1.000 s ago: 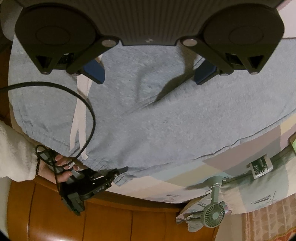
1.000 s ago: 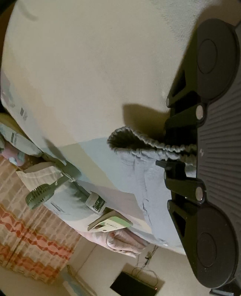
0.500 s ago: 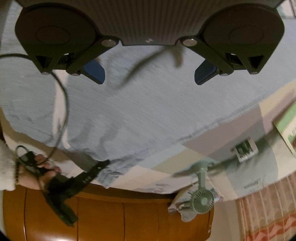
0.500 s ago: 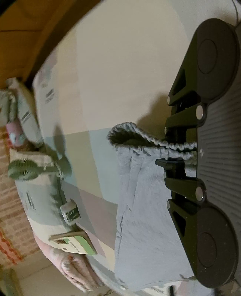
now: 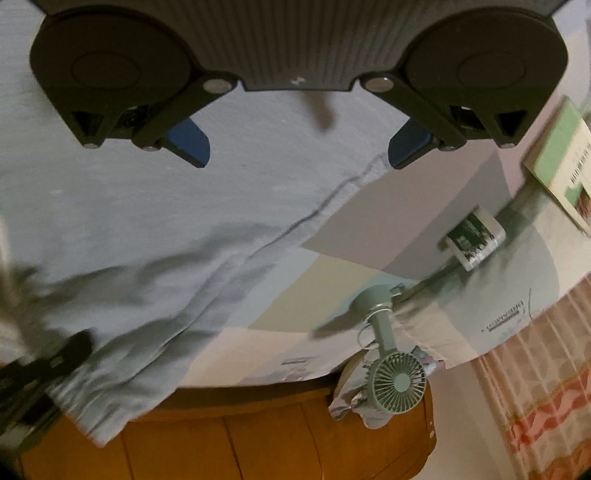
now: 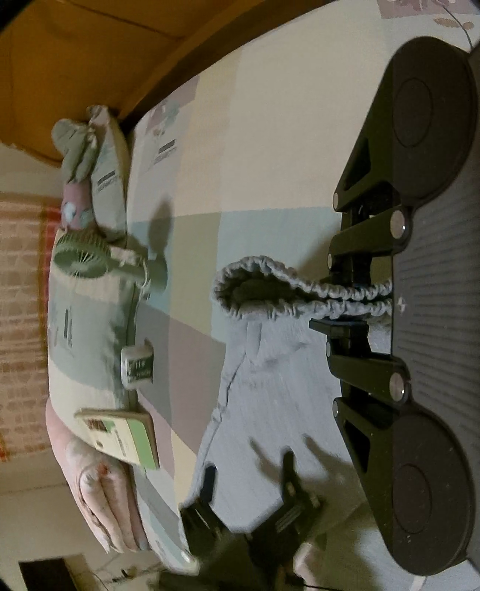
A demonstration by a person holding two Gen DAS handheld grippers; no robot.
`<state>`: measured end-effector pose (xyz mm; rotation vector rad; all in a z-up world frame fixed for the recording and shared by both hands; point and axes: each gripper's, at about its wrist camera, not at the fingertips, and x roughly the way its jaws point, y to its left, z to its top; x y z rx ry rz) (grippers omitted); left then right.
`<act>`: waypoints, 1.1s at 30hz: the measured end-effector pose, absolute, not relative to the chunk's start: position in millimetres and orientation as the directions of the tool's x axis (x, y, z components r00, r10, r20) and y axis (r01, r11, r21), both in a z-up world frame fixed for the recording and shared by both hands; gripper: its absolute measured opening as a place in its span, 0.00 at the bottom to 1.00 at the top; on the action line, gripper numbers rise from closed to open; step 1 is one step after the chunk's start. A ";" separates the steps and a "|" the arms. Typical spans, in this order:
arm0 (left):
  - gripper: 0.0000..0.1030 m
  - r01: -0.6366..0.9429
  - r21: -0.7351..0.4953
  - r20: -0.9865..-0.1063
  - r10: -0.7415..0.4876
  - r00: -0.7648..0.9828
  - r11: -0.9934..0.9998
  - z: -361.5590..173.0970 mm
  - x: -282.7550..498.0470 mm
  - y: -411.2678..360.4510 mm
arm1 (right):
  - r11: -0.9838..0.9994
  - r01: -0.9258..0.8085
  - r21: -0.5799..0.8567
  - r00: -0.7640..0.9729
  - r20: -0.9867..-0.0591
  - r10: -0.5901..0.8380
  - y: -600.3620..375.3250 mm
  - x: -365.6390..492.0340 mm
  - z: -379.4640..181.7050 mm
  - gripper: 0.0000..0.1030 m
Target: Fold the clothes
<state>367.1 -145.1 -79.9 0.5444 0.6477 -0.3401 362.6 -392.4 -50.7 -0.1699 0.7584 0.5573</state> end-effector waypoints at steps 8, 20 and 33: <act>0.99 0.453 0.456 -0.595 -0.116 0.795 0.766 -94.0 383.7 -140.5 | 0.809 -0.587 -0.025 0.596 -0.690 0.411 -371.0 337.4 -49.6 0.16; 0.99 0.488 0.457 -0.572 -0.174 0.802 0.744 -92.0 397.9 -152.2 | 0.756 -0.646 -0.103 0.611 -0.664 0.431 -353.2 293.4 -41.2 0.16; 0.99 0.503 0.649 -0.508 -0.167 0.845 0.571 -110.1 376.1 -162.2 | 0.612 -0.748 -0.258 0.588 -0.685 0.430 -328.5 238.9 -50.2 0.16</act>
